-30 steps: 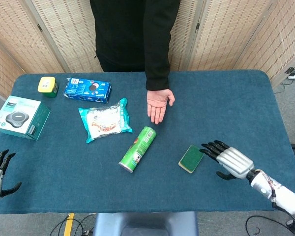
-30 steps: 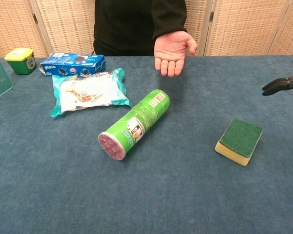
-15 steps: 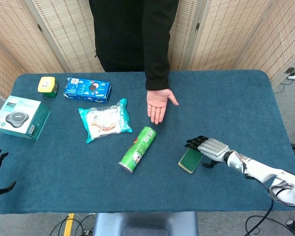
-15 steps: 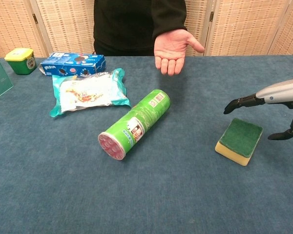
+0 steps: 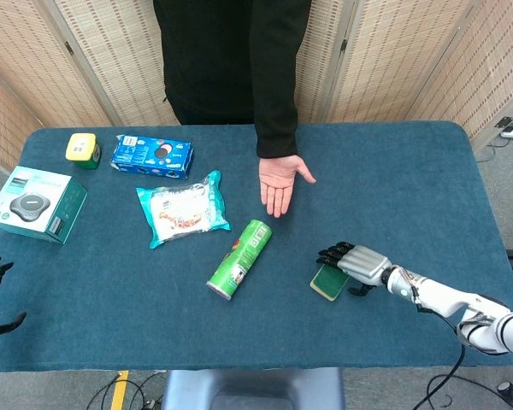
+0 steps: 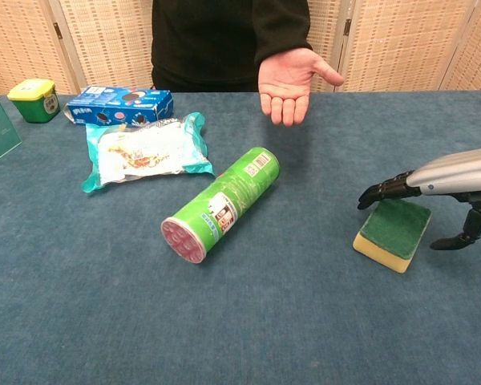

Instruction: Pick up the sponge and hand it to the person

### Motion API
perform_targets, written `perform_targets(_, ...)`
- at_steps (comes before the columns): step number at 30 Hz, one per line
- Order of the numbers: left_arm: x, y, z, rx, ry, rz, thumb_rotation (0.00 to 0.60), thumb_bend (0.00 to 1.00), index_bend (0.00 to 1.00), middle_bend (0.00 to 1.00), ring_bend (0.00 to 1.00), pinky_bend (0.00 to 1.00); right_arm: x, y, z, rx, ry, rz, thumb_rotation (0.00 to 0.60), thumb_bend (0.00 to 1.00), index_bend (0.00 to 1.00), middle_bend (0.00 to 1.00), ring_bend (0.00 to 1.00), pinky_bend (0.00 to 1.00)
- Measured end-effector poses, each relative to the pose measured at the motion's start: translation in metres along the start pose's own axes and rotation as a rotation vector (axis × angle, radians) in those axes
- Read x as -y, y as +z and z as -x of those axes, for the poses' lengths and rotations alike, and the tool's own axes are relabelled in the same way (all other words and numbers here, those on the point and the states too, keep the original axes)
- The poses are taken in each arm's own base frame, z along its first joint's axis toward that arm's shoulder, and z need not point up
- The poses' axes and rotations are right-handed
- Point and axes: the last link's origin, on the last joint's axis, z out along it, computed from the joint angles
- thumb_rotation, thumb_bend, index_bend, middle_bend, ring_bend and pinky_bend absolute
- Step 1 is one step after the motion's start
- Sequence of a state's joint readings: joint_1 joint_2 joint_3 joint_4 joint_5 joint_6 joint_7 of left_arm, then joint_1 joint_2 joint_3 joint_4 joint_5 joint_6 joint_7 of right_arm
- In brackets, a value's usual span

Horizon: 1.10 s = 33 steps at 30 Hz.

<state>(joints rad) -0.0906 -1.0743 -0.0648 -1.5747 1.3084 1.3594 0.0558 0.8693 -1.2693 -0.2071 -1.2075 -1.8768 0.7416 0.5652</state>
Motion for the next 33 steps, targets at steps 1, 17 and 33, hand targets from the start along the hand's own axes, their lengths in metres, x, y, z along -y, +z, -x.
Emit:
perform_targets(1,0.0,0.0,0.0,-0.001,0.0,-0.003,0.6,0.26,0.15,0.09,0.06,0.25,0.0,0.001,0.002,0.003,-0.004,-0.001,0.6,0.3,0.0,0.0,0.0,0.0)
perform_targets(17,0.001,0.0,-0.001,-0.002,0.005,-0.011,0.6,0.26,0.15,0.09,0.06,0.25,0.008,-0.004,0.001,-0.224,-0.119,-0.034,0.6,0.51,0.5,0.49,0.3,0.34)
perform_targets(33,-0.009,0.003,0.0,0.017,-0.02,0.042,0.6,0.26,0.15,0.09,0.06,0.25,0.049,-0.024,-0.109,-0.588,-0.02,-0.023,0.6,0.45,0.5,0.44,0.3,0.34)
